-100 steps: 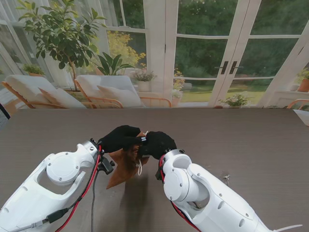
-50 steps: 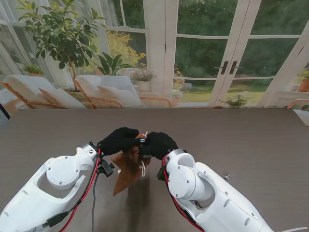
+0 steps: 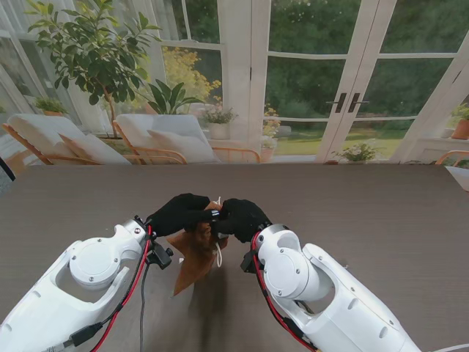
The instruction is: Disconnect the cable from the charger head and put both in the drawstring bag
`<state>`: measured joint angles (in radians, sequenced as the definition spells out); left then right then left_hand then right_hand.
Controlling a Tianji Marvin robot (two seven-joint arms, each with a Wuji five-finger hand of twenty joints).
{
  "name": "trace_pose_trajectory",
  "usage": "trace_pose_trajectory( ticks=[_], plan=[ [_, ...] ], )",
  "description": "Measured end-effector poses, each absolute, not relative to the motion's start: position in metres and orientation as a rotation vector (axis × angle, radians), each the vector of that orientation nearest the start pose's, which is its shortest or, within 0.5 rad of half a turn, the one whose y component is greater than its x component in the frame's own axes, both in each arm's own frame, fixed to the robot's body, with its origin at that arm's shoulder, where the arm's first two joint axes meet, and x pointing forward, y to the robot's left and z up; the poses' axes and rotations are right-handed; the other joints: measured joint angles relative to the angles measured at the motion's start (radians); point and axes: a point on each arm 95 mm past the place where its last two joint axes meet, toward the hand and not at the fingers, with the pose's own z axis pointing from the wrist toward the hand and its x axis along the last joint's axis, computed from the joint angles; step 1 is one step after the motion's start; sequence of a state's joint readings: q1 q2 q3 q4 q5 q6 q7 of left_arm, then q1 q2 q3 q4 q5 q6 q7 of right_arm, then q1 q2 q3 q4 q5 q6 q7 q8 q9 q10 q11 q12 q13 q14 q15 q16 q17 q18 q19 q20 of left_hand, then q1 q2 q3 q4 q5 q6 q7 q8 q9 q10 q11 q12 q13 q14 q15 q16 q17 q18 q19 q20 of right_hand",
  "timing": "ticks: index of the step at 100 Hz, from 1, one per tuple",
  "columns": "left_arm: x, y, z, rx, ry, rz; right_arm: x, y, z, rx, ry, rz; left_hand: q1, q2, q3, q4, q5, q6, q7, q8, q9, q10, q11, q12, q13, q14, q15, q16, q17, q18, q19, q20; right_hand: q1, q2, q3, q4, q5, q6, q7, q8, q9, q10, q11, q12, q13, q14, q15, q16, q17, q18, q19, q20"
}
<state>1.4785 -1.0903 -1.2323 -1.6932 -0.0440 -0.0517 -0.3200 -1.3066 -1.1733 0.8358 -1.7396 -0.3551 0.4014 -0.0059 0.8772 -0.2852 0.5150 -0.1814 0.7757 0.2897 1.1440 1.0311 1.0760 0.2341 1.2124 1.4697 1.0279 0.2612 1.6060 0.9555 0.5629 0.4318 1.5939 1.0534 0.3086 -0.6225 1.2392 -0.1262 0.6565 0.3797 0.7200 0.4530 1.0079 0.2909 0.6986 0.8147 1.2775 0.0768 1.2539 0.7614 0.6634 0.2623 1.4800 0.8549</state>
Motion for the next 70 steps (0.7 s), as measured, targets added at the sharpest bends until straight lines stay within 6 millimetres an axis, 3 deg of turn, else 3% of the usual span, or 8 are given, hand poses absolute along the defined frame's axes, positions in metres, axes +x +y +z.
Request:
trace_pose_trajectory(
  ticks=[8, 17, 30, 51, 60, 70],
  plan=[
    [0.4128, -0.0332, -0.2618, -2.030, 1.265, -2.263, 0.4045, 0.1465, -0.2595, -2.097, -1.565, -2.158, 0.000, 0.000, 0.000, 0.000, 0.000, 0.000, 0.000, 0.000, 0.000, 0.000, 0.000, 0.000, 0.000, 0.000, 0.000, 0.001, 0.000, 0.000, 0.000, 0.001, -0.009, 0.001, 0.011, 0.002, 0.000, 0.000, -0.005, 0.000, 0.000, 0.000, 0.000, 0.000, -0.007, 0.001, 0.000, 0.000, 0.000, 0.000, 0.000, 0.022],
    [0.4130, -0.0329, -0.2619, -2.030, 1.266, -2.261, 0.4050, 0.1455, -0.2595, -2.093, -1.556, -2.148, 0.000, 0.000, 0.000, 0.000, 0.000, 0.000, 0.000, 0.000, 0.000, 0.000, 0.001, 0.000, 0.000, 0.001, 0.000, 0.001, 0.000, 0.000, 0.000, 0.002, -0.014, 0.013, 0.012, 0.041, -0.022, 0.000, -0.022, 0.000, -0.027, 0.001, -0.003, -0.004, -0.022, 0.010, 0.000, 0.001, -0.001, 0.000, -0.009, 0.022],
    [0.4132, -0.0320, -0.2623, -2.032, 1.265, -2.256, 0.4054, 0.1439, -0.2598, -2.078, -1.557, -2.124, 0.002, 0.000, -0.002, 0.000, 0.000, 0.000, 0.000, 0.000, 0.001, 0.001, 0.003, 0.000, 0.000, 0.002, 0.000, 0.001, 0.000, 0.000, -0.001, 0.002, -0.012, 0.025, 0.016, 0.059, -0.039, 0.000, -0.054, -0.020, -0.050, 0.001, -0.011, -0.014, -0.041, 0.013, 0.001, 0.006, -0.001, 0.000, -0.013, 0.023],
    [0.4131, -0.0305, -0.2628, -2.041, 1.258, -2.247, 0.4061, 0.1421, -0.2597, -2.044, -1.564, -2.109, 0.008, 0.000, -0.010, 0.000, 0.001, 0.000, 0.000, 0.000, 0.001, 0.001, 0.005, 0.000, 0.000, 0.003, 0.000, 0.008, 0.000, 0.000, -0.001, 0.009, -0.019, -0.001, 0.131, 0.061, -0.095, 0.002, -0.085, -0.086, -0.102, 0.007, -0.034, -0.020, -0.080, 0.015, 0.007, 0.012, -0.003, 0.000, -0.023, 0.047],
    [0.4131, -0.0304, -0.2630, -2.045, 1.257, -2.243, 0.4065, 0.1414, -0.2597, -2.031, -1.576, -2.100, 0.008, 0.000, -0.010, 0.000, 0.001, 0.000, 0.000, 0.000, 0.001, 0.001, 0.006, 0.000, 0.000, 0.003, 0.000, 0.010, 0.000, 0.000, -0.001, 0.009, -0.019, -0.001, 0.131, 0.062, -0.107, 0.004, -0.094, -0.093, -0.114, 0.007, -0.035, -0.020, -0.092, 0.016, 0.009, 0.013, -0.003, 0.000, -0.024, 0.047],
    [0.4131, -0.0303, -0.2632, -2.049, 1.257, -2.240, 0.4072, 0.1401, -0.2600, -2.016, -1.583, -2.076, 0.008, 0.000, -0.010, 0.000, 0.001, 0.002, 0.000, 0.000, 0.001, 0.003, 0.008, 0.000, 0.000, 0.004, 0.000, 0.011, 0.000, 0.000, -0.001, 0.009, -0.021, -0.046, 0.157, 0.091, -0.156, 0.006, -0.095, -0.116, -0.151, 0.010, -0.037, -0.021, -0.116, 0.018, 0.010, 0.023, -0.009, 0.000, -0.036, 0.048]
  ],
)
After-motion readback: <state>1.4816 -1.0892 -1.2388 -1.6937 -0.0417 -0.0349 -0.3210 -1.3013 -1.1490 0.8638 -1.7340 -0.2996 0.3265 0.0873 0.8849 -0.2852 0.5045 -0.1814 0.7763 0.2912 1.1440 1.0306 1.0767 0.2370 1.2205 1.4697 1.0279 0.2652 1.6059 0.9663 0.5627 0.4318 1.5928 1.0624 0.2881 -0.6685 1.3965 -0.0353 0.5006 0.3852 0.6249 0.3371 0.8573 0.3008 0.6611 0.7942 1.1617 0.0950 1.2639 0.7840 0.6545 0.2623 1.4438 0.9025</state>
